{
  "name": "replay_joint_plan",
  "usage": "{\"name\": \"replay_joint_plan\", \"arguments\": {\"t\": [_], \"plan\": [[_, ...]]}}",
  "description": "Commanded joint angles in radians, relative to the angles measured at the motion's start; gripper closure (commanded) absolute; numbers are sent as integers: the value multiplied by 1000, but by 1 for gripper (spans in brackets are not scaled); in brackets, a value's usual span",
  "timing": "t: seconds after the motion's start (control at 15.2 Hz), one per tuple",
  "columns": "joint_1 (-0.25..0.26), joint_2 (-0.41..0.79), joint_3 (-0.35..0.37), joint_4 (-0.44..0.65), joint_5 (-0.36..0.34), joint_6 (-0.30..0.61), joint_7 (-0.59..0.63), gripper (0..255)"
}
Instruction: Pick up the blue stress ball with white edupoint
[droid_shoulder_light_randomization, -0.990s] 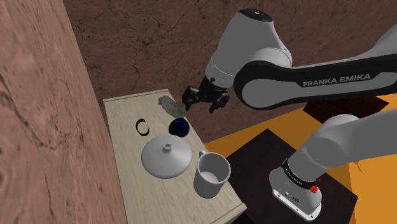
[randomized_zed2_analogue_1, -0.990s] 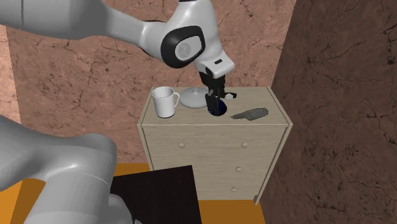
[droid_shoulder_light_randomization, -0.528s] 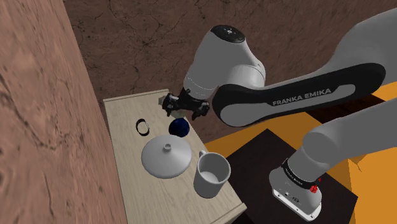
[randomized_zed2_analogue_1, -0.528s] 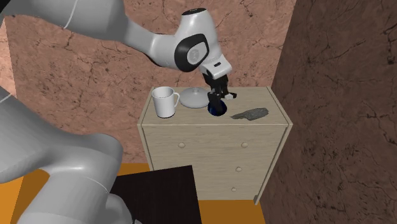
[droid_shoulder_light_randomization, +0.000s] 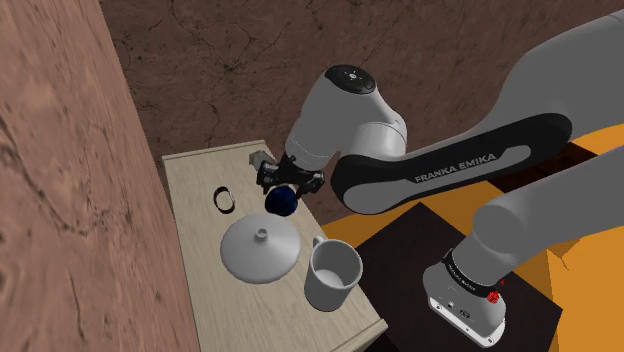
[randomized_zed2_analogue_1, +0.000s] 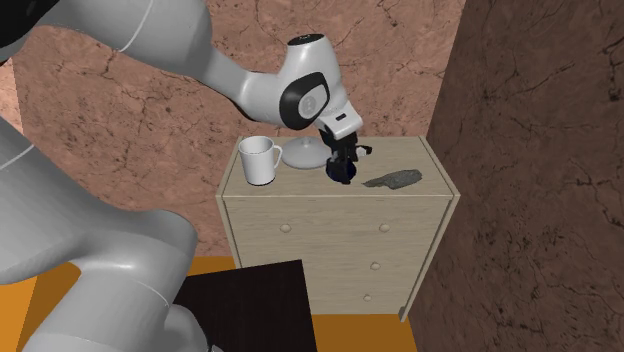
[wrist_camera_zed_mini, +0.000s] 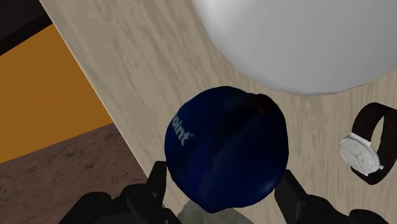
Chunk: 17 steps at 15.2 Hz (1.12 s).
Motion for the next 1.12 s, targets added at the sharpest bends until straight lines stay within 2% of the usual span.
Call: {"name": "replay_joint_plan", "arguments": {"t": [0.0, 0.53, 1.06], "plan": [[-3, 2, 3, 0, -2, 3, 2, 255], [-1, 1, 1, -3, -1, 4, 1, 255], [70, -70, -95, 51, 50, -119, -55, 255]]}}
